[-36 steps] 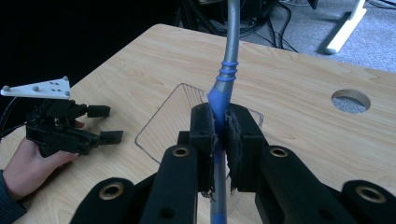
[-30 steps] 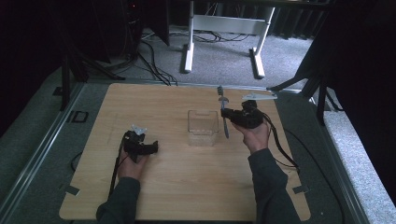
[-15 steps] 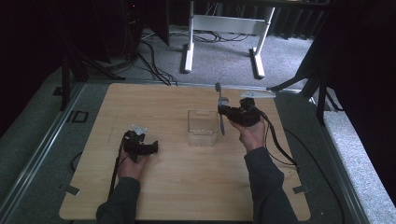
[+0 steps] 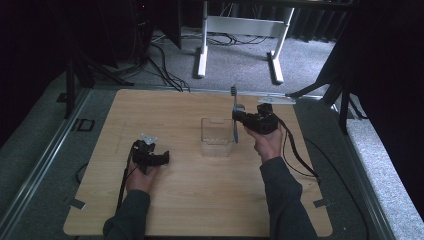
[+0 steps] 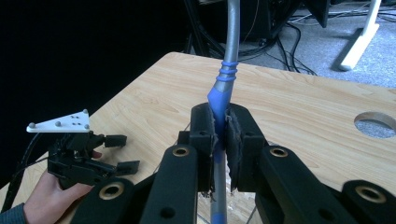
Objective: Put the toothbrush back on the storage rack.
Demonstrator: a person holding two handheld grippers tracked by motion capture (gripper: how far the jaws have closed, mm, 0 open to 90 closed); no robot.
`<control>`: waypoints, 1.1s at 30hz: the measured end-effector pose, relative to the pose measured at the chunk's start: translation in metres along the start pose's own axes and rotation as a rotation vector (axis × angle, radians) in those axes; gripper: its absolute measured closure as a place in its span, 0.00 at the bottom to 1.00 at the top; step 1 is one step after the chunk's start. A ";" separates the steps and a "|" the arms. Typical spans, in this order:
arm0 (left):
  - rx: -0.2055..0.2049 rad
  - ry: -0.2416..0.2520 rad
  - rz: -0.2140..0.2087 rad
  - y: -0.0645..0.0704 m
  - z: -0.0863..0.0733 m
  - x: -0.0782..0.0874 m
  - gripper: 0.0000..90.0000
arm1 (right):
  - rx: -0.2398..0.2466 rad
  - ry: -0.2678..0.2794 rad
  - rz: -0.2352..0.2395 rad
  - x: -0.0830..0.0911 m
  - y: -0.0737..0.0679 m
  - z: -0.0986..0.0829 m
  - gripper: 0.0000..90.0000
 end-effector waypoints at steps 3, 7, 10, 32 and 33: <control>0.000 0.000 0.000 0.000 0.000 0.000 0.16 | -0.011 0.007 0.009 -0.002 0.000 0.001 0.90; 0.000 0.000 0.000 0.000 0.000 0.000 0.16 | -0.014 0.019 0.007 -0.003 0.000 0.002 0.90; 0.000 0.000 0.000 0.000 0.000 0.000 0.16 | -0.017 0.038 0.015 -0.003 0.000 0.002 0.90; 0.001 0.001 0.001 0.000 0.000 0.000 0.16 | -0.041 0.098 0.036 -0.021 0.000 0.003 0.90; 0.000 0.001 0.001 0.000 0.000 0.000 0.16 | -0.042 0.096 0.036 -0.021 0.001 0.003 0.90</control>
Point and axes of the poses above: each handheld gripper's, and its own axes: x roughly backward along the jaws, z roughly out of its top, y roughly to its right, the point moved 3 cm from there along -x, roughly forward along the jaws, and after that the axes turned 9 degrees about -x, right-handed, at the moved point
